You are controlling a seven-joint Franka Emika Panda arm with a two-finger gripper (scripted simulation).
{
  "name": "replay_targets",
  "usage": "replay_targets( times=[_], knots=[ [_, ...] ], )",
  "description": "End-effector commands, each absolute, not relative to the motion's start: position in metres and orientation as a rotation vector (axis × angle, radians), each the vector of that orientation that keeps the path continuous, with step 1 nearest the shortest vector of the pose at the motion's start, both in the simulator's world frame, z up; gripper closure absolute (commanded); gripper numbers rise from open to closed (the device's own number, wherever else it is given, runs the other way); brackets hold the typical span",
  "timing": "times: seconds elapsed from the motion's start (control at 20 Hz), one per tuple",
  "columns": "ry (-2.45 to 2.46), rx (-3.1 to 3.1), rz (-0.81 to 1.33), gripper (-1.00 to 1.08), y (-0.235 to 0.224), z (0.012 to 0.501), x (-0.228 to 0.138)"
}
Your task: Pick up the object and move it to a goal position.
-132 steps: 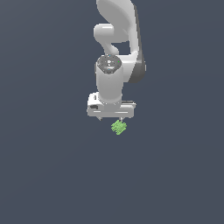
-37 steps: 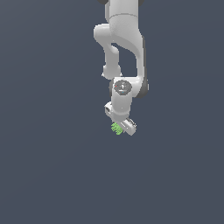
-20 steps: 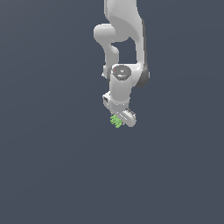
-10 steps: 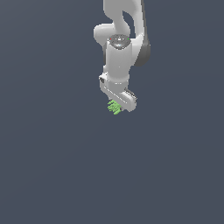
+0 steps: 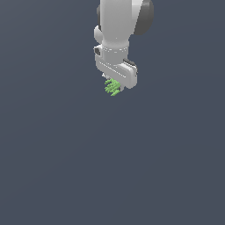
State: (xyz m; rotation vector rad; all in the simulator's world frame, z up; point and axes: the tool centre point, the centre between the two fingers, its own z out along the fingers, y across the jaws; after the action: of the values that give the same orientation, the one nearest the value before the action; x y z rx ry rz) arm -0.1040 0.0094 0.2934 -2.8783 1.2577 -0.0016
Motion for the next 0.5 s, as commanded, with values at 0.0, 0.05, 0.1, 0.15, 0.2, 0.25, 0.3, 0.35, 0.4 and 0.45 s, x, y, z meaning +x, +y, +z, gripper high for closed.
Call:
replay_targets(
  times=[0.0,0.05,0.1,0.15,0.2,0.25,0.3,0.35,0.4,0.45],
  knots=[
    [1.258,-2.879,-0.001,1.08,0.006,0.319,-0.111],
    [1.258,-2.879,-0.001,1.08,0.005,0.329,-0.113],
    [1.258,-2.879,-0.001,1.08,0.004,0.339,-0.115],
    [1.258,-2.879,-0.001,1.08,0.003,0.348,-0.117],
    [1.258,-2.879,-0.001,1.08,0.002,0.356,-0.119],
    [1.258,-2.879,-0.001,1.08,0.001,0.365,-0.12],
    [1.258,-2.88,-0.001,1.08,0.0,0.372,-0.122],
    [1.258,-2.88,-0.001,1.08,-0.001,0.38,-0.123],
    [1.258,-2.88,-0.001,1.08,-0.001,0.387,-0.125],
    [1.257,-2.88,0.0,1.08,-0.002,0.393,-0.126]
  ],
)
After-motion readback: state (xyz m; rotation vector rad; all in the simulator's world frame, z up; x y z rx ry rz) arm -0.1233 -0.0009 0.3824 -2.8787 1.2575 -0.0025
